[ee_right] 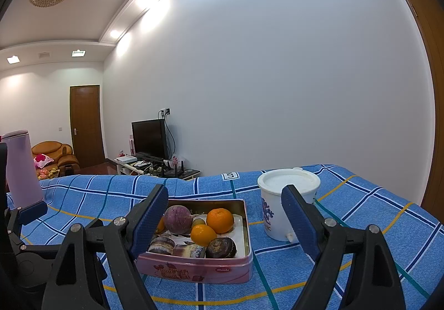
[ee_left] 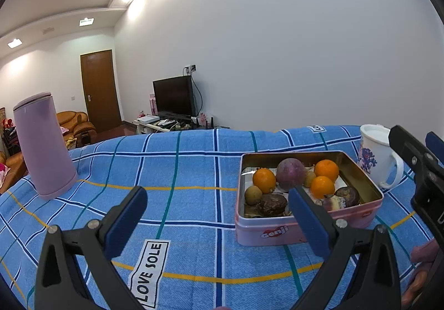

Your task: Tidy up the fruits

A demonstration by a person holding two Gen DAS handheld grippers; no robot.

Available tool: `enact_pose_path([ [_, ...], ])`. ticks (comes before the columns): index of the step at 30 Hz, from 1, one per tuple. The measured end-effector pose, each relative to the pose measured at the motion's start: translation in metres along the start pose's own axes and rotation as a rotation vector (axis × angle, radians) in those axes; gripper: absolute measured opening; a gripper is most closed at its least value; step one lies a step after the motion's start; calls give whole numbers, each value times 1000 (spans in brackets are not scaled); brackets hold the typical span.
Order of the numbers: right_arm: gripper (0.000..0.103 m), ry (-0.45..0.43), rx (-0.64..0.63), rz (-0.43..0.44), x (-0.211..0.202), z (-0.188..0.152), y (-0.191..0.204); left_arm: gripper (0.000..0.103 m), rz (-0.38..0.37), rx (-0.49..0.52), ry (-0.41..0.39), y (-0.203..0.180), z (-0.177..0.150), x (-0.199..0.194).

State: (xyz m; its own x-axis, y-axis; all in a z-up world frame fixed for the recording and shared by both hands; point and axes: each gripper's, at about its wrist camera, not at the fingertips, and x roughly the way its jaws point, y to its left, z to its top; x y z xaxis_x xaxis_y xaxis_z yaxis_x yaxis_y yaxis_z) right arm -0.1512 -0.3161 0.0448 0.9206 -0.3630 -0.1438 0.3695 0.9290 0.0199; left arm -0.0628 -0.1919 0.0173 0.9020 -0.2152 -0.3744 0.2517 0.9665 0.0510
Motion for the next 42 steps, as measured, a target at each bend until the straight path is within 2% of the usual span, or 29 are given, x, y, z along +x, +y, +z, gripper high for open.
enact_pose_path([
  [28,85,6,2,6,0,0,1,103,7,11,6,0,0,0],
  [42,85,17,1,16,1,0,2,103,-19,-7,15,2,0,3],
])
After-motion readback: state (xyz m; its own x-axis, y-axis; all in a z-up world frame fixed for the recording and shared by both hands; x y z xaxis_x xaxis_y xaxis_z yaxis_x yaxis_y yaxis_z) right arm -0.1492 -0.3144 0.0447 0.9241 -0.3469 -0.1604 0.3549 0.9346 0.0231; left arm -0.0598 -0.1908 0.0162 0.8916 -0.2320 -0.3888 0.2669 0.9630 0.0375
